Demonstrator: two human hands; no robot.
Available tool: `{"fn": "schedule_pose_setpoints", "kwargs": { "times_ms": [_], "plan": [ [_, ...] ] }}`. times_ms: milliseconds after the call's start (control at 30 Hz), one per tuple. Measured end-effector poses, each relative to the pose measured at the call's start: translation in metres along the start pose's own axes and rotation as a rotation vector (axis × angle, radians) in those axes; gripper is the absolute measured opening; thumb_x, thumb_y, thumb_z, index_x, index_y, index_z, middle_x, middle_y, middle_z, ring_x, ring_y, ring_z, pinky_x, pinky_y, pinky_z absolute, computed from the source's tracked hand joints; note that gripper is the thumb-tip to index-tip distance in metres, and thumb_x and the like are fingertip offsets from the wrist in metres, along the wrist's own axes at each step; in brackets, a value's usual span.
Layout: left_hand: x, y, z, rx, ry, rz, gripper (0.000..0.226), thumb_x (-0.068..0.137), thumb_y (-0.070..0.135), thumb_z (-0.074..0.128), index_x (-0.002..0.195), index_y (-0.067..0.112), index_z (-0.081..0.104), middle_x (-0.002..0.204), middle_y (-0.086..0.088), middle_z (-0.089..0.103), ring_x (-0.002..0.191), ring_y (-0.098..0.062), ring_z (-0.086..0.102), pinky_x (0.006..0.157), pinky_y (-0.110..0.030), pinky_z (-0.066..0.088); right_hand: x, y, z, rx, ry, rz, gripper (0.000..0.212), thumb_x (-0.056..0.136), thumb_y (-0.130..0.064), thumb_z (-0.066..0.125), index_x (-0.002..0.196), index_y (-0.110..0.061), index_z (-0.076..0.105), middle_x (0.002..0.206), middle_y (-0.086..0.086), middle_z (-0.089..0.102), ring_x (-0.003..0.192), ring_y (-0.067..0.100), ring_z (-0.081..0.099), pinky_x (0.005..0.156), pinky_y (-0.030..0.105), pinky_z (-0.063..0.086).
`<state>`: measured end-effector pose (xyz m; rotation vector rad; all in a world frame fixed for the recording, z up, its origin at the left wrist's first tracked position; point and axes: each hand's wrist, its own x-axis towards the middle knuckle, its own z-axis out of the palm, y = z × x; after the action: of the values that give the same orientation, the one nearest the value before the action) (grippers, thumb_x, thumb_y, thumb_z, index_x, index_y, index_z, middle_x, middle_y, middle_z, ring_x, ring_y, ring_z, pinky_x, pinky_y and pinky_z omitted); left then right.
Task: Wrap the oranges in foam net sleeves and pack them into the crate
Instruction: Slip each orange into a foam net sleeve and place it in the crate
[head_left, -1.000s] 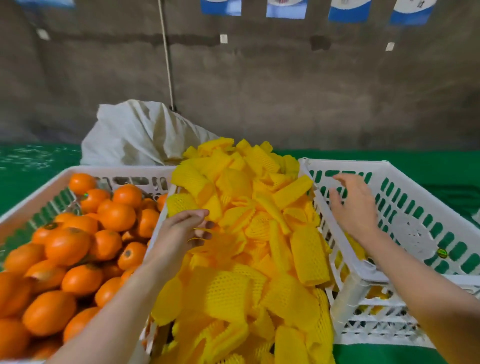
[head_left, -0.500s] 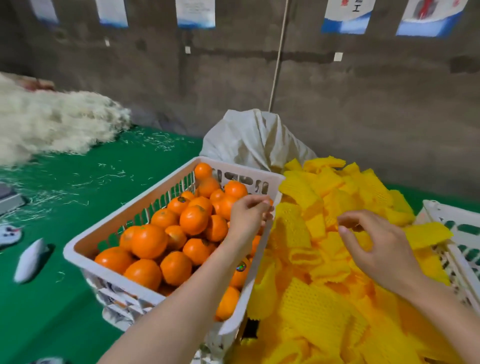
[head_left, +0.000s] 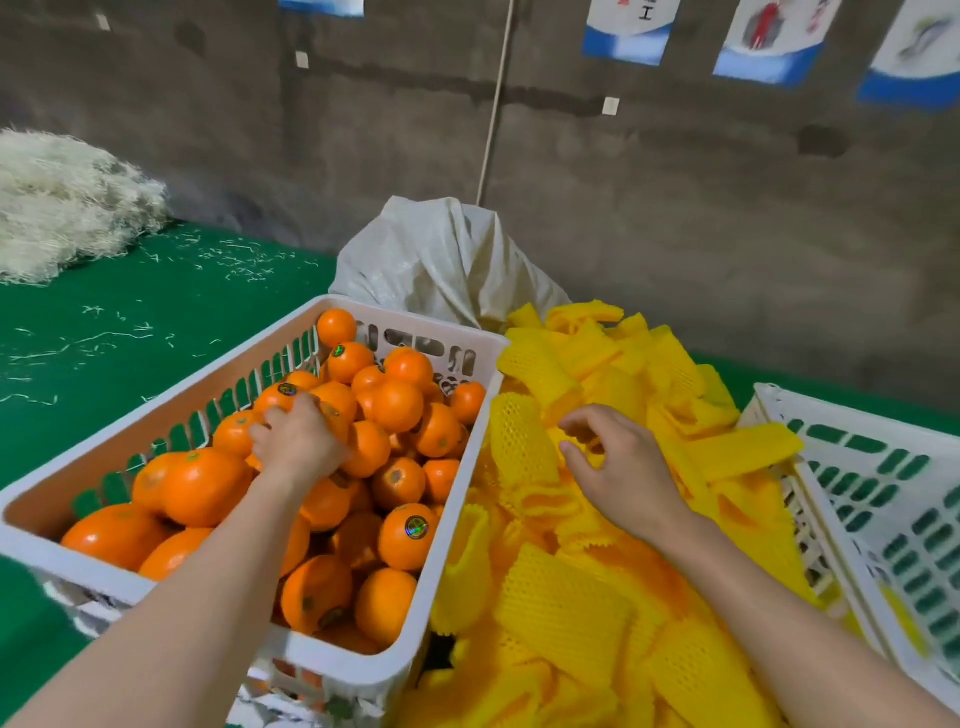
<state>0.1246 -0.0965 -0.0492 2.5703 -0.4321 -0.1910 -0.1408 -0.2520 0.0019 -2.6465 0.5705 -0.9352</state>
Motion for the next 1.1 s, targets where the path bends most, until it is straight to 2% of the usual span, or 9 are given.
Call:
{"fn": "schedule_pose_setpoints", "kwargs": {
  "times_ms": [100, 267, 400, 533, 667, 767, 900, 1000, 1100],
  "plan": [
    [-0.005, 0.001, -0.004, -0.119, 0.05, 0.114, 0.078, 0.07, 0.021, 0.082, 0.135, 0.01, 0.042, 0.124, -0.022, 0.053, 0.112, -0.042, 0.05, 0.089, -0.052, 0.049, 0.002, 0.001, 0.017, -0.105, -0.145, 0.096, 0.046, 0.079, -0.033, 0.071, 0.118, -0.015, 0.054, 0.119, 0.005, 0.051, 0.112, 0.022, 0.048, 0.092, 0.035, 0.042],
    [-0.029, 0.022, -0.017, -0.608, 0.183, 0.199, 0.083, 0.073, 0.03, 0.081, 0.138, 0.012, 0.034, 0.128, -0.013, 0.048, 0.111, -0.031, 0.051, 0.078, -0.039, 0.047, 0.009, -0.011, 0.047, -0.283, -0.287, 0.106, 0.089, 0.071, -0.053, 0.07, 0.142, -0.027, 0.023, 0.145, 0.001, 0.018, 0.131, 0.024, 0.025, 0.102, 0.041, 0.035],
    [-0.041, 0.027, -0.022, -0.842, 0.134, 0.278, 0.069, 0.076, 0.035, 0.077, 0.131, 0.016, 0.04, 0.116, -0.002, 0.047, 0.098, -0.019, 0.05, 0.066, -0.021, 0.04, 0.012, -0.011, 0.053, -0.314, -0.218, 0.164, 0.067, 0.08, -0.028, 0.063, 0.138, -0.021, 0.03, 0.136, 0.005, 0.035, 0.126, 0.025, 0.035, 0.096, 0.036, 0.037],
    [-0.041, 0.026, -0.026, -1.109, -0.021, 0.293, 0.054, 0.082, 0.032, 0.069, 0.129, 0.016, 0.048, 0.118, -0.007, 0.056, 0.106, -0.026, 0.056, 0.076, -0.031, 0.047, 0.006, 0.002, 0.021, 0.007, 0.077, 0.328, 0.039, 0.084, -0.009, 0.058, 0.122, -0.009, 0.051, 0.122, 0.011, 0.057, 0.115, 0.028, 0.051, 0.091, 0.034, 0.039],
    [-0.053, 0.042, -0.028, -1.375, -0.352, 0.319, 0.038, 0.081, 0.039, 0.059, 0.117, 0.026, 0.055, 0.12, 0.001, 0.06, 0.117, -0.023, 0.055, 0.096, -0.042, 0.045, -0.01, 0.018, -0.02, 0.336, 0.26, 0.519, 0.032, 0.09, -0.007, 0.058, 0.121, -0.002, 0.055, 0.115, 0.006, 0.061, 0.109, 0.017, 0.054, 0.09, 0.023, 0.039],
    [-0.074, 0.07, -0.02, -1.386, -0.546, 0.337, 0.042, 0.094, 0.031, 0.045, 0.132, 0.015, 0.048, 0.128, -0.012, 0.059, 0.117, -0.027, 0.057, 0.097, -0.048, 0.045, -0.026, 0.023, -0.04, 0.557, 0.262, 0.592, 0.032, 0.094, -0.011, 0.053, 0.125, -0.003, 0.054, 0.103, -0.011, 0.058, 0.103, 0.008, 0.051, 0.09, 0.017, 0.039],
    [-0.113, 0.113, -0.001, -1.289, -0.678, 0.315, 0.024, 0.088, 0.017, 0.057, 0.113, 0.014, 0.059, 0.12, -0.01, 0.062, 0.117, -0.028, 0.057, 0.085, -0.027, 0.048, -0.043, 0.025, -0.049, 0.701, 0.187, 0.625, 0.031, 0.096, -0.017, 0.05, 0.126, -0.01, 0.054, 0.128, 0.003, 0.057, 0.122, 0.019, 0.051, 0.105, 0.042, 0.041],
    [-0.138, 0.136, 0.011, -1.196, -0.747, 0.537, 0.028, 0.079, 0.027, 0.056, 0.104, 0.016, 0.061, 0.104, -0.007, 0.069, 0.093, -0.017, 0.068, 0.07, -0.025, 0.056, -0.052, 0.022, -0.053, 0.69, 0.123, 0.622, 0.025, 0.096, -0.016, 0.049, 0.121, -0.019, 0.055, 0.124, -0.005, 0.058, 0.122, 0.014, 0.048, 0.097, 0.028, 0.043],
    [-0.138, 0.143, 0.025, -1.182, -0.766, 0.604, 0.032, 0.079, 0.025, 0.064, 0.107, 0.011, 0.059, 0.09, -0.001, 0.071, 0.079, -0.012, 0.069, 0.068, -0.028, 0.056, -0.061, 0.022, -0.058, 0.665, -0.029, 0.726, 0.044, 0.095, -0.015, 0.052, 0.137, -0.008, 0.041, 0.124, -0.001, 0.054, 0.116, 0.014, 0.051, 0.089, 0.024, 0.043]
  ]
}}
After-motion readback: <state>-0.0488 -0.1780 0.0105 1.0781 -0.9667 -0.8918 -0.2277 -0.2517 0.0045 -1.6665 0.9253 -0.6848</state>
